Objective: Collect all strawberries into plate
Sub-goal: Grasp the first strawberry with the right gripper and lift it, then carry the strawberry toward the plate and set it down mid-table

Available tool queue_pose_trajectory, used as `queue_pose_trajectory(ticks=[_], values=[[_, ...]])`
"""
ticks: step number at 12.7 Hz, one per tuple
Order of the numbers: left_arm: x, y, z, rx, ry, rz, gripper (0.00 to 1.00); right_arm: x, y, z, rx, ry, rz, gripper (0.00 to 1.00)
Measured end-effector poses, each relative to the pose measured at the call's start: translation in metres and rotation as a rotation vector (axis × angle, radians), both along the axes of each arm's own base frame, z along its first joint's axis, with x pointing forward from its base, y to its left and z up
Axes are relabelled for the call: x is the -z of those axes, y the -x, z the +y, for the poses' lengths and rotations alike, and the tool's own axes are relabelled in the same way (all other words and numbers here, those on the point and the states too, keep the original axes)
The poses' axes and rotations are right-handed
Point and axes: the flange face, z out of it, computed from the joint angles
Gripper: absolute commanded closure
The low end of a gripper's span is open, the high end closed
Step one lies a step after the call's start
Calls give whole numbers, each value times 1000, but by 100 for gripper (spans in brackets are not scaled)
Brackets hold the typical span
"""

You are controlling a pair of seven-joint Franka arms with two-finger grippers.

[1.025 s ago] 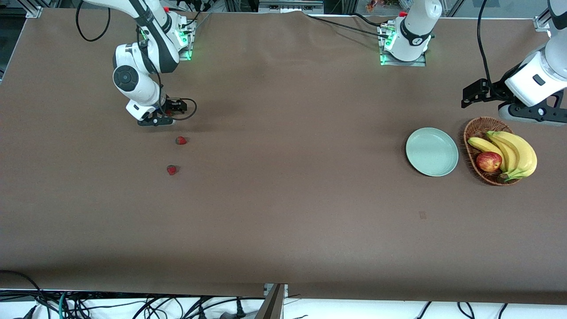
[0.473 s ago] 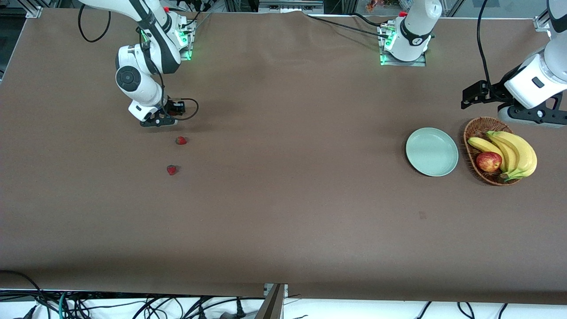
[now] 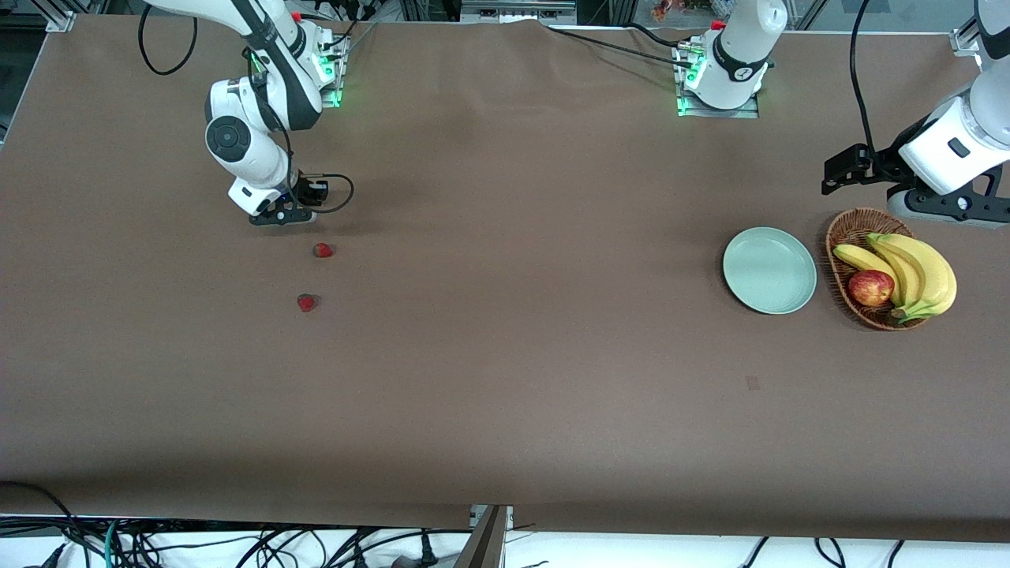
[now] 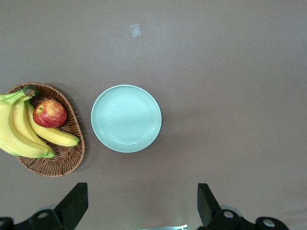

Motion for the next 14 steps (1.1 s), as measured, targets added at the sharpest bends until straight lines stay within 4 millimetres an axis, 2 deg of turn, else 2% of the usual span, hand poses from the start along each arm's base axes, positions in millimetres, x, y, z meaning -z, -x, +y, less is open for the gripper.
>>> queue_pose_trajectory(ticks=[1, 2, 3, 5, 7, 8, 9, 11, 12, 14], values=[[0, 0, 0, 0, 0, -2, 0, -4, -5, 5, 6, -1, -10, 100], [0, 0, 0, 0, 0, -3, 0, -11, -13, 20, 22, -2, -28, 100], [0, -1, 0, -1, 0, -4, 0, -23, -22, 47, 44, -3, -46, 100], [0, -1, 0, -1, 0, -6, 0, -57, -39, 127, 96, -19, -92, 100], [0, -1, 2, -3, 0, -7, 0, -88, -55, 219, 173, -62, -129, 100], [0, -1, 2, -5, 0, -8, 0, -95, -63, 266, 223, -89, -134, 100], [-1, -1, 3, -8, 0, -8, 0, -97, -69, 312, 276, -118, -135, 100], [-1, -1, 3, -17, -1, -8, 0, -88, -75, 396, 396, -174, -120, 100], [-1, -1, 3, -18, -1, -8, 0, -80, -75, 433, 456, -198, -107, 98], [-1, -1, 2, -20, -1, -9, 0, -67, -71, 490, 562, -241, -85, 94]])
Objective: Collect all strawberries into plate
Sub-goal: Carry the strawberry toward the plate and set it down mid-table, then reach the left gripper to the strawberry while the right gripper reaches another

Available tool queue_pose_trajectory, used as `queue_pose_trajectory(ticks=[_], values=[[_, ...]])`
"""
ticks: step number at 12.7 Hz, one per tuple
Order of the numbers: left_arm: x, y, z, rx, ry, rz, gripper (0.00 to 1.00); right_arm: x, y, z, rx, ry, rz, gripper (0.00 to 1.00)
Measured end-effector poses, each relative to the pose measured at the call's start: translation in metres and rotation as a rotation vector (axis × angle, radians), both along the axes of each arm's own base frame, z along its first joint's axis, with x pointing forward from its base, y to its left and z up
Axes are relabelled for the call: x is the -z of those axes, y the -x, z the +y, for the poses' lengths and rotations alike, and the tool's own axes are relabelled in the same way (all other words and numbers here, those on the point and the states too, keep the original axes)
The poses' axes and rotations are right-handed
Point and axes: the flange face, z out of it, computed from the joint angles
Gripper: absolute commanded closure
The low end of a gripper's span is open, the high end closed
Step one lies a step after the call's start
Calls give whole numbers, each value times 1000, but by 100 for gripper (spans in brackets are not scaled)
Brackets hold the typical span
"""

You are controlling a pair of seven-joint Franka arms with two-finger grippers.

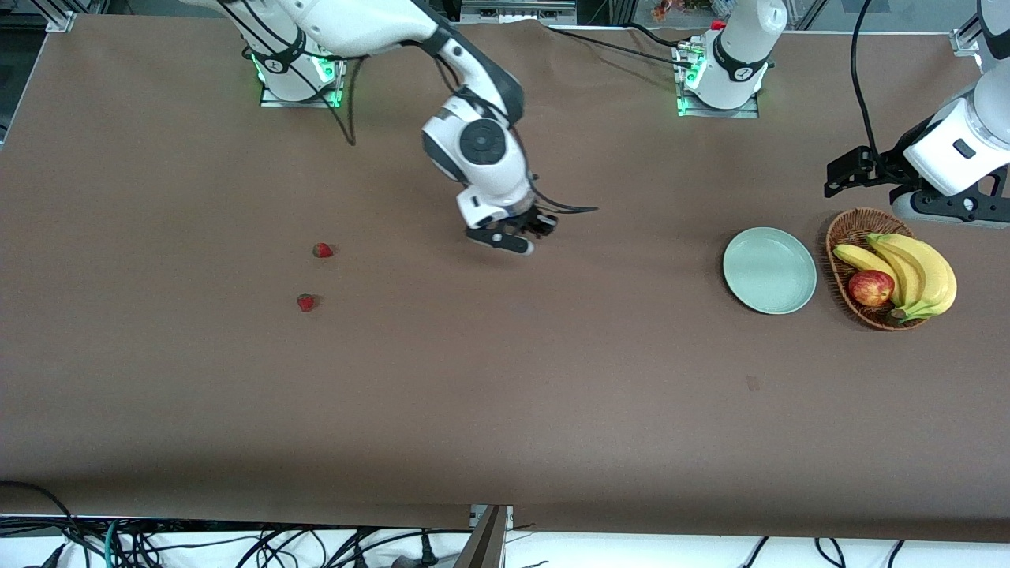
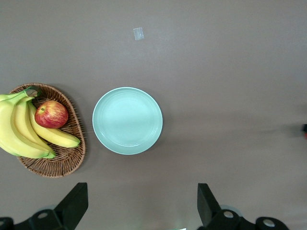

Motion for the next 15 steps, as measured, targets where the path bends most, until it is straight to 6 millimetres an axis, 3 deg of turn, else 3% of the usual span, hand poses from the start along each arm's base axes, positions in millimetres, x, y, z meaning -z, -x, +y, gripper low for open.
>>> queue_pose_trajectory(ticks=[2, 3, 4, 5, 7, 10, 12, 15], values=[[0, 0, 0, -2, 0, 0, 0, 6, 9, 38, 72, -57, 1, 82], [0, 0, 0, -2, 0, 0, 0, 12, 16, 53, 101, -89, -6, 69], [0, 0, 0, -3, 0, 0, 0, 21, 24, 62, 119, -109, -15, 23], [0, 0, 0, -3, 0, -1, 0, 29, 27, 66, 128, -114, -22, 1], [0, 0, 0, -5, -1, -2, 0, 28, 21, 66, 139, -122, -36, 1], [2, -2, 0, -8, -1, -8, 0, -11, -7, 48, 146, -57, -44, 0], [11, -4, 0, -10, -1, -13, 0, -42, -32, 16, 96, 44, -16, 0], [45, -5, 0, -13, 1, -8, 0, -75, -68, -51, -29, 214, 24, 0]])
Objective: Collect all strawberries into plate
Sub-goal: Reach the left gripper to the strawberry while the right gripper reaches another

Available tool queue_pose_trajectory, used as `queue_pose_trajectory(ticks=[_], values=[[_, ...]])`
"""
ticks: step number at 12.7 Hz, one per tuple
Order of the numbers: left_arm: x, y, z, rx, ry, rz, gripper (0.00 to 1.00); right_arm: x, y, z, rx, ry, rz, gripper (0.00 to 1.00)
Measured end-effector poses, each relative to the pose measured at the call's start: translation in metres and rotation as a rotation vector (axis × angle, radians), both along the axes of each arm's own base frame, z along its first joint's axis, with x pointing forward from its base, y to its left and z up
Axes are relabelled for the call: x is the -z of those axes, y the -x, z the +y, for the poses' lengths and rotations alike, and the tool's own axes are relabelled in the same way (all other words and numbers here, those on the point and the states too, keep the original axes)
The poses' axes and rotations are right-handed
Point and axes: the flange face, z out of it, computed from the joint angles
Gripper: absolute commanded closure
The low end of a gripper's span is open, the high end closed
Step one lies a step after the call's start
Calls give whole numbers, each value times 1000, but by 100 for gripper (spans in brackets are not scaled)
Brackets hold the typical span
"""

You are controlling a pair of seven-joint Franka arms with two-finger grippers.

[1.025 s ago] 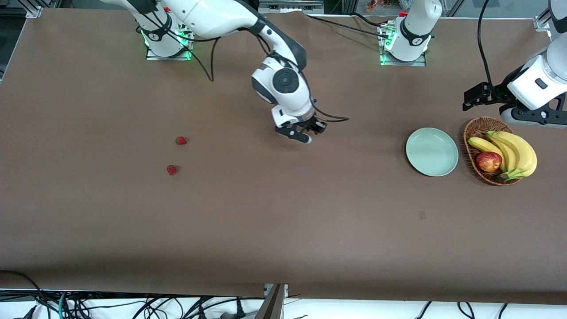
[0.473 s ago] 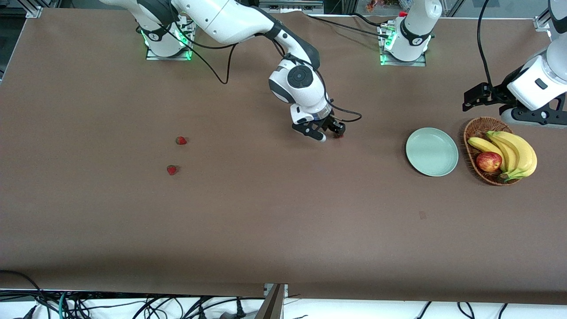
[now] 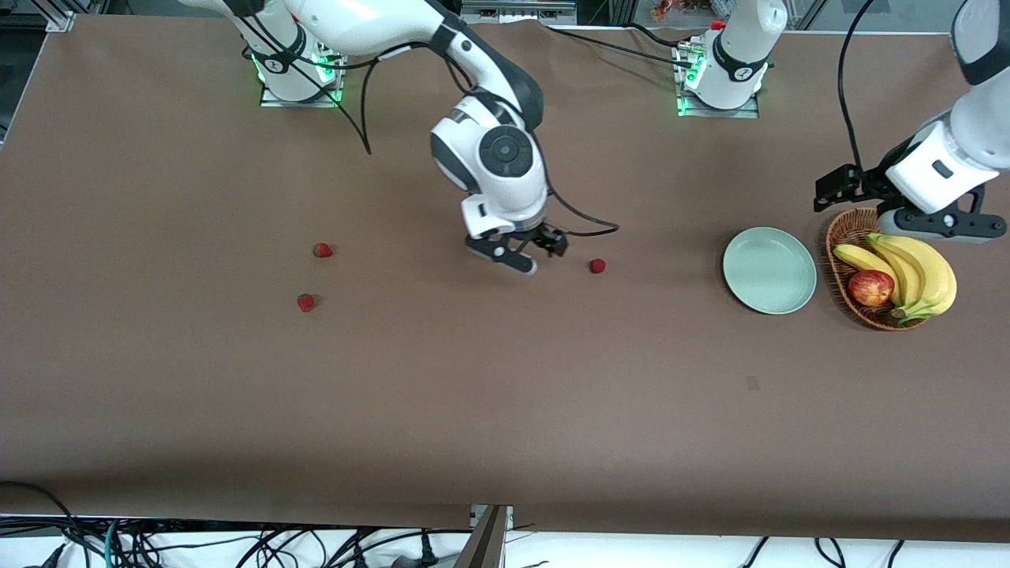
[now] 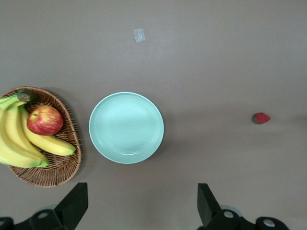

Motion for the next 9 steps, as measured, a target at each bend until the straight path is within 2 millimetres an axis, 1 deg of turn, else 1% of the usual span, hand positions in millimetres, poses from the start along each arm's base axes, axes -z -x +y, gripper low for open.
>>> queue_pose_trajectory(ticks=[1, 2, 3, 4, 5, 7, 8, 9], values=[[13, 1, -2, -1, 8, 6, 0, -3, -9, -24, -63, 36, 1, 0], [25, 3, -7, 0, 15, 6, 0, -2, -15, -51, -131, 69, 4, 0], [37, 5, -18, -7, 18, 2, 0, 0, -20, -81, -196, 100, 14, 0], [48, 8, -36, -18, 15, -6, 0, 0, -24, -114, -253, 126, 28, 0], [59, 11, -65, -43, 10, -25, 0, -1, -28, -151, -308, 146, 43, 0], [84, 23, -133, -103, 7, -74, 0, -2, -31, -225, -387, 161, 70, 0], [99, 32, -168, -134, 13, -92, 0, 5, -29, -259, -413, 159, 75, 0], [115, 39, -201, -168, 26, -105, 0, 17, -23, -293, -436, 154, 72, 1]])
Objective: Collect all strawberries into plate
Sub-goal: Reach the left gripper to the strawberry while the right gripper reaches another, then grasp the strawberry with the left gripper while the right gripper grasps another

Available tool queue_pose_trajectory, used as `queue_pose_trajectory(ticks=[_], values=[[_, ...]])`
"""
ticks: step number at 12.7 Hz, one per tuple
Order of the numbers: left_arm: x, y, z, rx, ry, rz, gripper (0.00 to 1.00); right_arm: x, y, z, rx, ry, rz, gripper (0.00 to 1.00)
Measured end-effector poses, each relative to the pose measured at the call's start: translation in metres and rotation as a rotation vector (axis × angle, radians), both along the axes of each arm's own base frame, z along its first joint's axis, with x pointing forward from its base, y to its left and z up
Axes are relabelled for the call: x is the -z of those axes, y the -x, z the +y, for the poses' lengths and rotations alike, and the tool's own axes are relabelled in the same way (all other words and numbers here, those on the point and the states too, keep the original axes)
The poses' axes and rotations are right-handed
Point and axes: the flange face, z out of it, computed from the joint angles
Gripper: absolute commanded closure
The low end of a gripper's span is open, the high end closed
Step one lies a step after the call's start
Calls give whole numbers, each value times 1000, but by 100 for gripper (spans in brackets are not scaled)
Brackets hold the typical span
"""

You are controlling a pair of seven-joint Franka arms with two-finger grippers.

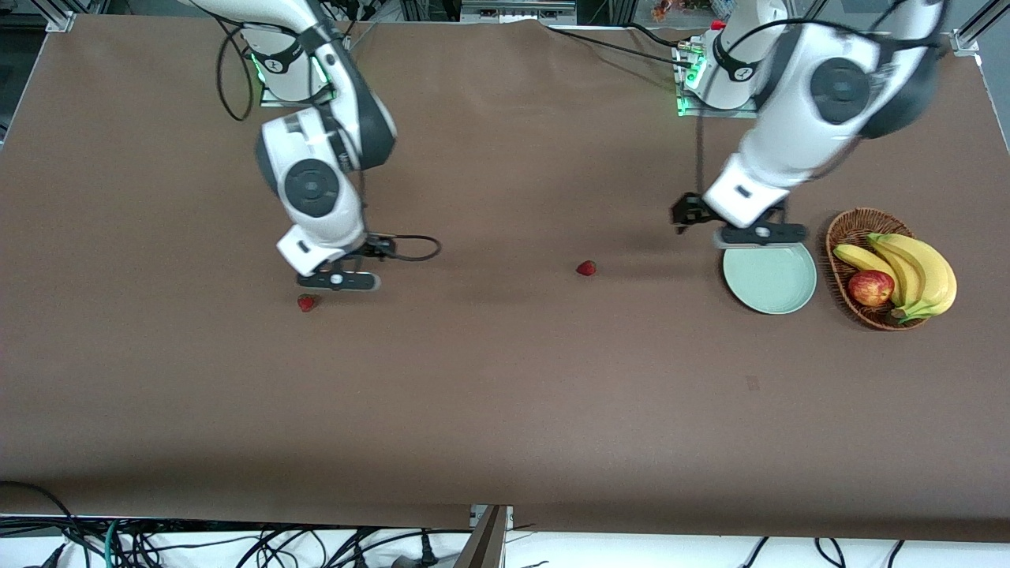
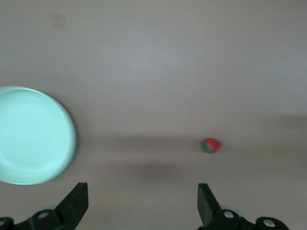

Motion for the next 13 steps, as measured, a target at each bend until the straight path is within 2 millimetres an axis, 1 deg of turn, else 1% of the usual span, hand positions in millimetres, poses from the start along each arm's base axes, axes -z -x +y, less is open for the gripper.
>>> queue_pose_trajectory(ticks=[1, 2, 3, 4, 5, 6, 8, 10, 12, 13], values=[[18, 5, -29, -33, 17, -13, 0, 17, 8, -31, -21, -7, -5, 1], [38, 8, -50, -59, 21, -26, 0, 36, 20, -59, -34, -12, -8, 1], [61, 8, -66, -80, 12, -39, 0, 54, 34, -78, -35, -12, 1, 1], [86, 8, -78, -100, 1, -51, 0, 66, 45, -86, -27, -15, 15, 2], [114, 8, -88, -124, -14, -54, 0, 72, 53, -87, -16, -25, 27, 3], [140, 8, -96, -148, -30, -53, 0, 74, 55, -86, -8, -36, 31, 5], [179, 9, -112, -174, -53, -52, 0, 76, 54, -85, -8, -47, 21, 7], [208, 13, -122, -187, -61, -57, 0, 84, 51, -90, -21, -45, 2, 10], [225, 14, -128, -200, -63, -50, 2, 95, 48, -99, -25, -37, -13, 18], [229, 14, -129, -208, -61, -44, 24, 100, 48, -102, -20, -35, -14, 22]])
